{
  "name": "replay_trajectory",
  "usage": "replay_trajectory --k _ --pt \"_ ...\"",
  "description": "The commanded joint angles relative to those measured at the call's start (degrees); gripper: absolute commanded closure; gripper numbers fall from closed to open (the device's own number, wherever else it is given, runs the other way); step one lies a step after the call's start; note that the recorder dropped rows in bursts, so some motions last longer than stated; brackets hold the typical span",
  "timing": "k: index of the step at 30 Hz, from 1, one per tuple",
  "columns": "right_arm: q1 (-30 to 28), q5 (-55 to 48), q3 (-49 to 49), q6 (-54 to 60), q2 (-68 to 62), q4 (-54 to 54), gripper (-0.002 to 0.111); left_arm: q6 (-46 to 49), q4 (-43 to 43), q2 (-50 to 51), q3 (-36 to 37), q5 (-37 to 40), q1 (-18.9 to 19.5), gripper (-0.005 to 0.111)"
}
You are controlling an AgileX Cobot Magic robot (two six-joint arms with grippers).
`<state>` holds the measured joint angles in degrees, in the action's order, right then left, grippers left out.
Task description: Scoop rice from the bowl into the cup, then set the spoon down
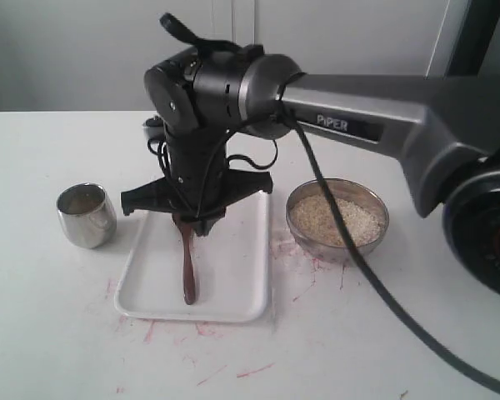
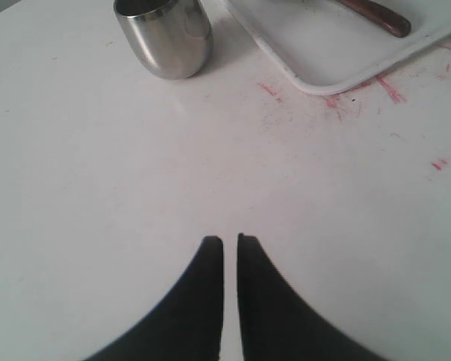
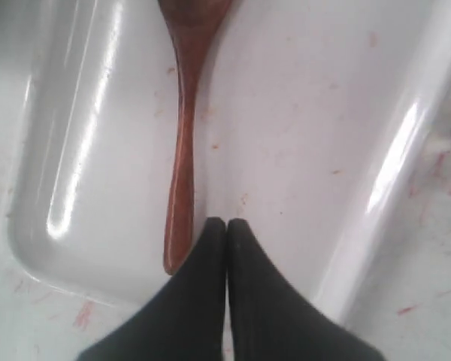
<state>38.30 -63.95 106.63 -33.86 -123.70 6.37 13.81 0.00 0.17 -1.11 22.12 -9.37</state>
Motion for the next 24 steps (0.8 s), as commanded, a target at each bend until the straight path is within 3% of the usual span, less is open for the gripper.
replay_trajectory --k 1,6,24 --pt "1.7 -0.4 -0.1 0.9 6.0 6.3 0.108 -0.3 0.0 -0.2 0.5 1.9 -0.1 0.092" --pt "3.5 -0.1 -0.1 2.3 12.6 12.4 0.108 -0.3 0.0 -0.2 0.5 1.9 -0.1 0.092" --pt "4.0 0.3 -0.1 10.4 38.4 17.8 0.108 -0.3 0.0 -0.2 0.5 1.9 -0.1 0.092"
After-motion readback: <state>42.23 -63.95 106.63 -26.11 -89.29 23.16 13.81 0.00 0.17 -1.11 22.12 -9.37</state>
